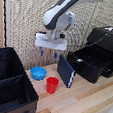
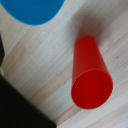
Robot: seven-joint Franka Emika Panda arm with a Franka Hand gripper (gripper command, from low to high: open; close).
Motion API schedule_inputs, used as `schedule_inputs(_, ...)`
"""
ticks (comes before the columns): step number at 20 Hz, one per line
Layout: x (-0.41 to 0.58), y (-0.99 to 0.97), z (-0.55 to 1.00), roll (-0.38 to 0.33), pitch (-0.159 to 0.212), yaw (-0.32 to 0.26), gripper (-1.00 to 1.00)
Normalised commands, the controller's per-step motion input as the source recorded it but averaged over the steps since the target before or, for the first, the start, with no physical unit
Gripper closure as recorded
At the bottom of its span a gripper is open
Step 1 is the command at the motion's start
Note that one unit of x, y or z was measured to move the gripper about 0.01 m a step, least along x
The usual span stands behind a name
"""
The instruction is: Gently grip the air fryer handle with your gripper and kindly pull it open by sliding your gripper away from the base. Gradually bring your gripper in line with the blue bowl and gently capture it, without tightening your grip too much. Securely place the blue bowl inside the opened air fryer with a steady position. Liberate your robot's gripper, and withdraw your gripper from the proximity of the air fryer.
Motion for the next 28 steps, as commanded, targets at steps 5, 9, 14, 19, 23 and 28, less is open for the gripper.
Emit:
schedule_inputs(5, 0.069, 0.00, -0.42, -0.268, 0.033, 0.247, -1.00)
schedule_inputs(9, 0.249, 0.10, -0.53, -0.209, 0.003, 0.237, -1.00)
schedule_inputs(14, 0.276, 0.26, -0.40, -0.029, -0.103, 0.187, -1.00)
schedule_inputs(19, 0.177, 0.18, -0.31, -0.002, -0.112, 0.086, -1.00)
schedule_inputs(23, -0.026, -0.02, -0.21, -0.053, -0.058, 0.051, -1.00)
schedule_inputs(28, -0.066, -0.08, -0.12, -0.015, 0.002, 0.017, 1.00)
